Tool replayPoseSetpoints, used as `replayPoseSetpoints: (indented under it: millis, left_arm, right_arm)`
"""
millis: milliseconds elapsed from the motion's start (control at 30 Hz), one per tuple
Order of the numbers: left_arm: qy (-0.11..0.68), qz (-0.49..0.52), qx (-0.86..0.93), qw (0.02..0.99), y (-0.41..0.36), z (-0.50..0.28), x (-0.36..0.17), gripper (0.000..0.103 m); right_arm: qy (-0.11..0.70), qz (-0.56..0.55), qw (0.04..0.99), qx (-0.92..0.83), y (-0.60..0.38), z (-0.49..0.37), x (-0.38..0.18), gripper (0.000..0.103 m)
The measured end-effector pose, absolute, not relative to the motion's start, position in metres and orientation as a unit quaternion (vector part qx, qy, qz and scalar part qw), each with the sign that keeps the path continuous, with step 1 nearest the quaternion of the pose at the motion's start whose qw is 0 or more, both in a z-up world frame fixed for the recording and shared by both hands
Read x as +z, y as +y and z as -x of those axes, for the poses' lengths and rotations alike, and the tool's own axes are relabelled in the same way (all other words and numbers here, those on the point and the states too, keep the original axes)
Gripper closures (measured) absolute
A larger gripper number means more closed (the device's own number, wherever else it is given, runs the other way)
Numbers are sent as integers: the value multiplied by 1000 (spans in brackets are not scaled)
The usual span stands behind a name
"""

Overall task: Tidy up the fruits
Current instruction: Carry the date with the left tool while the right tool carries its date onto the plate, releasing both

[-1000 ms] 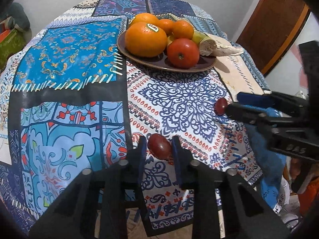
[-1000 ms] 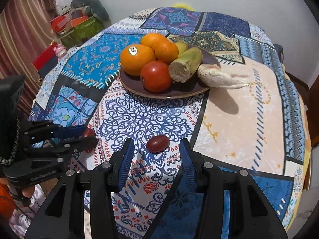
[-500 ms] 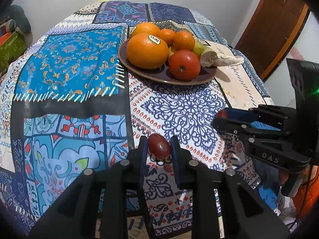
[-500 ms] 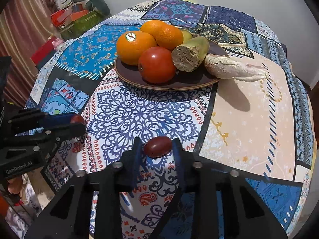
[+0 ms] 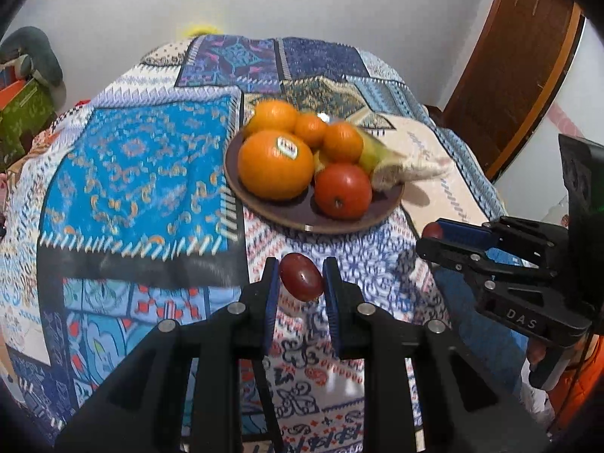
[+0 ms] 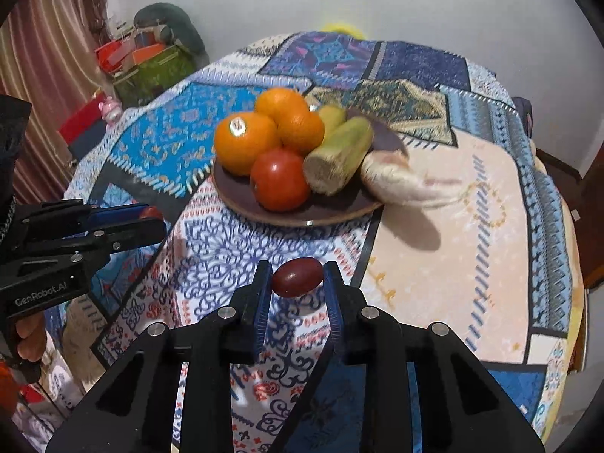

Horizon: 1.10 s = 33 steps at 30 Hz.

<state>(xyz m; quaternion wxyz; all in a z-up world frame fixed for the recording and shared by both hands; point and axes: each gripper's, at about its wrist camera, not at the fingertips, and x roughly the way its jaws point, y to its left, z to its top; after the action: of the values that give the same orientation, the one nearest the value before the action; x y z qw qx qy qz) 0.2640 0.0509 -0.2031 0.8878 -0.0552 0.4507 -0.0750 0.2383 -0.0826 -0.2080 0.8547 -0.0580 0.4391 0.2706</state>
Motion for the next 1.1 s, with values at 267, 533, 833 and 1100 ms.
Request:
replayPoseSetpoints:
  millis: [267,533,833,1100]
  left_arm:
    - [436,52,-76,895,48,-289,-198,80]
    - [441,64,-77,892,49,-312,-212,80]
    - [448,75,-77,888,52,-329,-227,80]
    - [449,72,-72,888,51,-332,-232,80]
  right_arm:
    - [425,43,866,261,-88,-259,-203,78]
    - [425,35,870,248,-94,-282,-209,78]
    - [424,28,868,258,-96,-292,-217,78]
    - [425,22,866,262,-92,-294,-222,75]
